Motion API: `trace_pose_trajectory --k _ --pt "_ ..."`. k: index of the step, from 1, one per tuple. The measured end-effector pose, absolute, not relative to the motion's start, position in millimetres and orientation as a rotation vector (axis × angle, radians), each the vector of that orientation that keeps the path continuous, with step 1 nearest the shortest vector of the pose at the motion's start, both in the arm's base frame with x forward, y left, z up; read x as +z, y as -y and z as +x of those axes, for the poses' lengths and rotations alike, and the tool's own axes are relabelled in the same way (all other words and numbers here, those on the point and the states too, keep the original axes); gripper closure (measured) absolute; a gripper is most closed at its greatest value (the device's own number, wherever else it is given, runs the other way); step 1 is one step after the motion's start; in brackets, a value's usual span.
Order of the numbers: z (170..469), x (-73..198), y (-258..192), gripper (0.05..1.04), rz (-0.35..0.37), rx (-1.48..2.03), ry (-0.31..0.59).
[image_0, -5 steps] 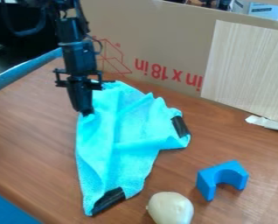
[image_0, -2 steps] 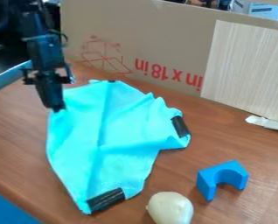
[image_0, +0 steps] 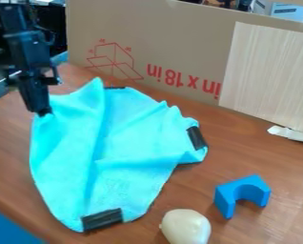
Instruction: Unfold the cloth before top right to bottom left
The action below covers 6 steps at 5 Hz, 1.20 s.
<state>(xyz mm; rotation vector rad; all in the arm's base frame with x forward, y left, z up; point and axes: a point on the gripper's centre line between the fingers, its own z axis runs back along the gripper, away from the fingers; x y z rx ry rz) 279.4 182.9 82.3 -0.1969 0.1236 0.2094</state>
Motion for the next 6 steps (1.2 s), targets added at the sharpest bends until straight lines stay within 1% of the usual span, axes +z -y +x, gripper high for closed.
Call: trace_pose_trajectory --k 1,2,3,4,5,6 --pt "274 83 -191 1.033 -0.171 0.213 -0.138" --pt "270 87 -207 1.033 -0.163 0.234 -0.138" --pt "262 80 -219 1.033 -0.182 0.291 -0.166" --pt "258 84 -225 1.019 -0.177 0.343 -0.175" --pt "255 83 -227 0.887 -0.166 0.384 -0.189" --pt "257 84 -230 0.644 -0.162 0.409 -0.193"
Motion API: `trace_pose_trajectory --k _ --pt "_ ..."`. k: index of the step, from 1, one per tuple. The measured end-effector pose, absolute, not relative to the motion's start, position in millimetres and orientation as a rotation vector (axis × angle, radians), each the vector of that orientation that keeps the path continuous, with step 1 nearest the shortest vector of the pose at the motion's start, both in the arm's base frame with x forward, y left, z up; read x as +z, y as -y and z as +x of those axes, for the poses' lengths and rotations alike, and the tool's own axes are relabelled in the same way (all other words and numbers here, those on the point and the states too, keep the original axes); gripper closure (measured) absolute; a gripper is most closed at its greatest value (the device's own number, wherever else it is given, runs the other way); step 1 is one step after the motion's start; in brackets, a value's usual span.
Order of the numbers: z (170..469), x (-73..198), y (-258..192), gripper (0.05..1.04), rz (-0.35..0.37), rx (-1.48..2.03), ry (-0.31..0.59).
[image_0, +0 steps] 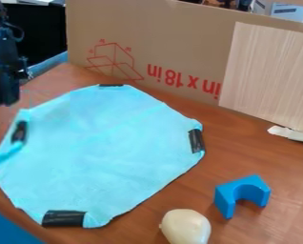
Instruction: Unfold the cloth before top right to bottom left
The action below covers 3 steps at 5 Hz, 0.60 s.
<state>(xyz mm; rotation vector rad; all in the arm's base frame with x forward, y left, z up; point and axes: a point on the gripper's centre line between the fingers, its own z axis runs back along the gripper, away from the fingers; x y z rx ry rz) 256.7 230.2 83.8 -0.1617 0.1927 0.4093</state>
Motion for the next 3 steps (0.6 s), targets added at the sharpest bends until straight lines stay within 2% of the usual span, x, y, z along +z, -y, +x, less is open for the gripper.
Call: trace_pose_trajectory --k 1,2,3 --pt "259 81 -235 0.340 -0.124 0.428 -0.171" --pt "261 80 -232 0.102 -0.111 0.442 -0.156" --pt "278 98 -197 0.083 -0.131 0.339 -0.107"
